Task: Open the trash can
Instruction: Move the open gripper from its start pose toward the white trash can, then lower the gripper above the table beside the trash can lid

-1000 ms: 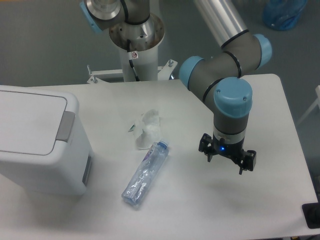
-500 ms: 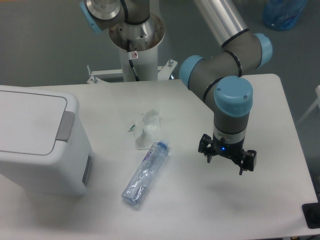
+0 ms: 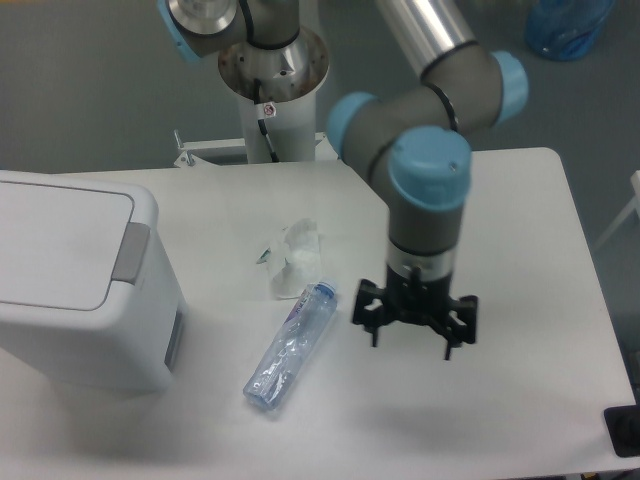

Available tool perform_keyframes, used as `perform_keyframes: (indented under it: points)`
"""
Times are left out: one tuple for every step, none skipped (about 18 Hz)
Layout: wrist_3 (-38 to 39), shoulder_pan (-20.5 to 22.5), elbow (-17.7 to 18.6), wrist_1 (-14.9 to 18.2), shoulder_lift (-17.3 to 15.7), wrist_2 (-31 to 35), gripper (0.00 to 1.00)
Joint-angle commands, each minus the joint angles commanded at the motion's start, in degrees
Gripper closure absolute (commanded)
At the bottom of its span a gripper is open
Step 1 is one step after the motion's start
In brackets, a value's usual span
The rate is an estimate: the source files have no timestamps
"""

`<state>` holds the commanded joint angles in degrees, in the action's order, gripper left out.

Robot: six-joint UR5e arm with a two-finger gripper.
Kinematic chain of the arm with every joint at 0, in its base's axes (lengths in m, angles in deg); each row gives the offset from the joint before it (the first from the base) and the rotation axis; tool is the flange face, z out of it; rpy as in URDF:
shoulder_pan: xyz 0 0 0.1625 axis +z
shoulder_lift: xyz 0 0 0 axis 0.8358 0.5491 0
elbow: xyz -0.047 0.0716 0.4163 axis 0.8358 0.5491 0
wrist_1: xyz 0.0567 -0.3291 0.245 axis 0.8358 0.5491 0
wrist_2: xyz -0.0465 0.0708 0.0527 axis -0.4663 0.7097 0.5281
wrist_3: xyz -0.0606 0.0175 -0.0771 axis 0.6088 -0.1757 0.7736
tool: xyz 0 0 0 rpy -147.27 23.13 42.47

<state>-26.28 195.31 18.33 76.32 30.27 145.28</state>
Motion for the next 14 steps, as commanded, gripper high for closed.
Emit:
perform_keyframes:
  points:
    - [1.2,-0.9,0.2,0.0,-0.5,-0.5,0.0]
    - [1.8,-1.7,0.4,0.0,-1.2,-0.9,0.0]
    - [1.9,-2.2,0.9,0.0,-2.0,-1.1,0.0]
    - [2.0,-2.7,1.3,0.0,-2.8,-1.2,0.0]
    - [2.0,-3.3,1.8,0.0,-3.7,-1.4,0.0]
    - [2.2,-4.0,2.3,0.0,-4.6,-1.5,0.0]
    - [2.9,-4.5,2.7,0.1,-5.5,-1.7,0.0]
    - [3.4,-5.0,3.2,0.0,-6.2,-1.8,0.0]
    - [3.6,-5.6,3.8,0.0,-7.0,-1.8,0.0]
    - [3.6,-6.1,4.2,0.0,-7.5,-1.8,0.0]
    - [3.6,-6.2,4.4,0.0,-7.8,-2.0,0.0]
    - [3.8,-6.1,4.4,0.0,-7.8,-2.9,0.0]
    - [4.6,-6.1,4.4,0.0,-7.9,-3.8,0.0]
    - [5.6,-6.0,4.2,-0.1,-8.1,-4.2,0.0]
